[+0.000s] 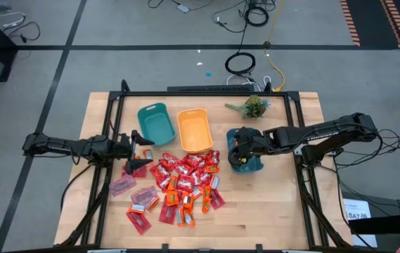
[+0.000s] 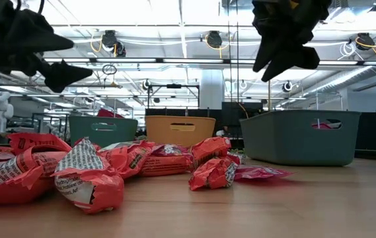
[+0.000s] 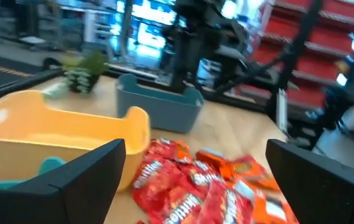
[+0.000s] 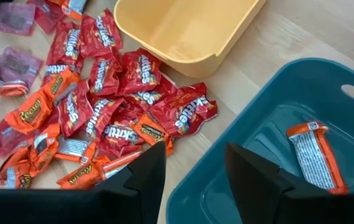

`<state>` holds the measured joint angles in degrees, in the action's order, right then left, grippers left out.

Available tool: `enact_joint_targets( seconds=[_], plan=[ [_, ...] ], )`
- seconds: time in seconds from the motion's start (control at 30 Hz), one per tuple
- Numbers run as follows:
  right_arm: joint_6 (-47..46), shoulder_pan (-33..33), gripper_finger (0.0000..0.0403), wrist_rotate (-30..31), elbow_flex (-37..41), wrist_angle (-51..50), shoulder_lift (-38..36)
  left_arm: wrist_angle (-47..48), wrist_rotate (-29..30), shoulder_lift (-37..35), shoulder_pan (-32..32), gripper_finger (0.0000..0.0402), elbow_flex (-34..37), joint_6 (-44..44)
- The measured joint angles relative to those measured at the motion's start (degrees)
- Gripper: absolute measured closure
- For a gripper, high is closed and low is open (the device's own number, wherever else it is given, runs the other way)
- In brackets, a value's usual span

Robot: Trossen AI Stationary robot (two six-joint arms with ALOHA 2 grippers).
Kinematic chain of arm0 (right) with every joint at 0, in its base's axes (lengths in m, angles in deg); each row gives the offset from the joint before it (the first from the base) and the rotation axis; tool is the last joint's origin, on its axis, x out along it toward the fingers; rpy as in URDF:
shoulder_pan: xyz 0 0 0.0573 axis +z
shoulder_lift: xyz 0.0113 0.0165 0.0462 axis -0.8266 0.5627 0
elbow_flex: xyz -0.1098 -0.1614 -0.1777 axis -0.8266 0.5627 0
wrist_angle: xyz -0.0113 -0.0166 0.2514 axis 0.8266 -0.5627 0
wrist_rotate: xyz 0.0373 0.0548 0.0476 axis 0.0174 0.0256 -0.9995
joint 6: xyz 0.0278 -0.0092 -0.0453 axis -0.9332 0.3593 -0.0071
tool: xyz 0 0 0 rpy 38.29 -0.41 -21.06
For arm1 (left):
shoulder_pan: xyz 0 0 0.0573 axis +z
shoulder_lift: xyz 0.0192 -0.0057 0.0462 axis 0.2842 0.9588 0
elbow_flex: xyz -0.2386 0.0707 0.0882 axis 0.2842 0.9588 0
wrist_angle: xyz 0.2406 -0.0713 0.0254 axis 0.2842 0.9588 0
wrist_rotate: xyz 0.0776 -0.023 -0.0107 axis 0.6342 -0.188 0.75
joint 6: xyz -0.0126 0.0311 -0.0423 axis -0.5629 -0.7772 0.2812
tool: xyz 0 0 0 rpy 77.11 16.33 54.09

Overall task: Sort candy
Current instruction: Put the red pack of candy into the light blue bin

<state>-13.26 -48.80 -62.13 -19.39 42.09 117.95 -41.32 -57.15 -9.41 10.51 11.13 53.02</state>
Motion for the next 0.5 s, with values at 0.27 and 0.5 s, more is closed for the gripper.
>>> enact_joint_targets(
  seconds=[0.27,0.5],
  plan=[
    [-1.2,2.3,0.0248,0.2,0.0,-4.2,0.0,8.2,10.2,2.4,-0.6,0.0006,-6.5,-7.2],
    [-7.1,6.8,0.0248,7.4,0.0,-10.1,0.0,21.9,10.9,14.6,-3.1,0.0006,-19.6,-6.0]
  ],
)
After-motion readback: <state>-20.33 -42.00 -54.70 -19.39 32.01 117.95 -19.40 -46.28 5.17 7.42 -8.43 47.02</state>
